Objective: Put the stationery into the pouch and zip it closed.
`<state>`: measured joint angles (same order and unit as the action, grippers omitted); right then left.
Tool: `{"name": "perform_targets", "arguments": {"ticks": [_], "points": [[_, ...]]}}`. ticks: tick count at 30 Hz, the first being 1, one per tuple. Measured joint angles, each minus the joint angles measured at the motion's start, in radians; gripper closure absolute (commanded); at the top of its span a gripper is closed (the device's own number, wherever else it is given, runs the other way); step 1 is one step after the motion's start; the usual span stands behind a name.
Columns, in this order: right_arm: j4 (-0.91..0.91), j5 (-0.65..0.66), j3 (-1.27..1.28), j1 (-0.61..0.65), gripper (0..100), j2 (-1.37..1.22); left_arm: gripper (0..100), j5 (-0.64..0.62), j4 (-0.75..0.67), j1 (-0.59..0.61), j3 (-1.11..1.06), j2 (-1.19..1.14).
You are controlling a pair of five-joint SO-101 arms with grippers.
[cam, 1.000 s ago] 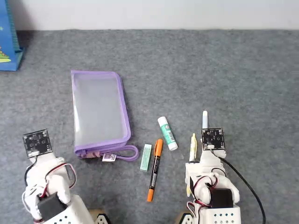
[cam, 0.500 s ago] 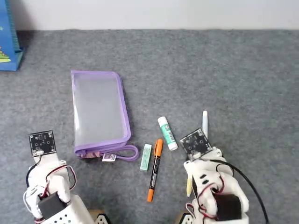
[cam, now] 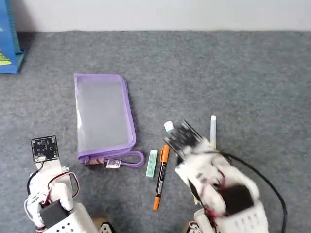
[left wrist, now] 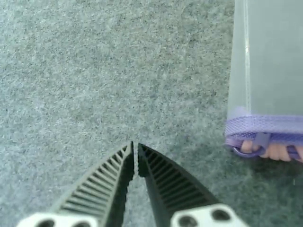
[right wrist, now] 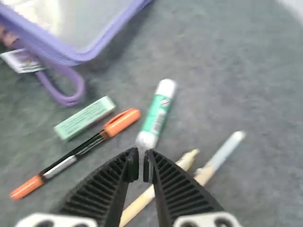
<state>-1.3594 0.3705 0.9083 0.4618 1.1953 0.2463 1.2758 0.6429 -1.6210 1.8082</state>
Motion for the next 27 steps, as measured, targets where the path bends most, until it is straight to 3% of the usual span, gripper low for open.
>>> {"name": "perform_targets", "arguments": {"ticks": [4, 10, 18, 27], "points": [[0.011, -0.061, -0.112, 0.115, 94.0, -0.318, 99, 0.000, 0.000, 0.000, 0.000, 0.000], [0.121, -0.140, -0.193, 0.253, 80.6, -0.649, 99, 0.000, 0.000, 0.000, 0.000, 0.000], [0.333, -0.244, -0.193, 0.344, 79.4, -0.856, 99, 0.000, 0.000, 0.000, 0.000, 0.000], [0.486, -0.253, -0.195, 0.373, 79.5, -1.022, 99, 0.000, 0.000, 0.000, 0.000, 0.000]]}}
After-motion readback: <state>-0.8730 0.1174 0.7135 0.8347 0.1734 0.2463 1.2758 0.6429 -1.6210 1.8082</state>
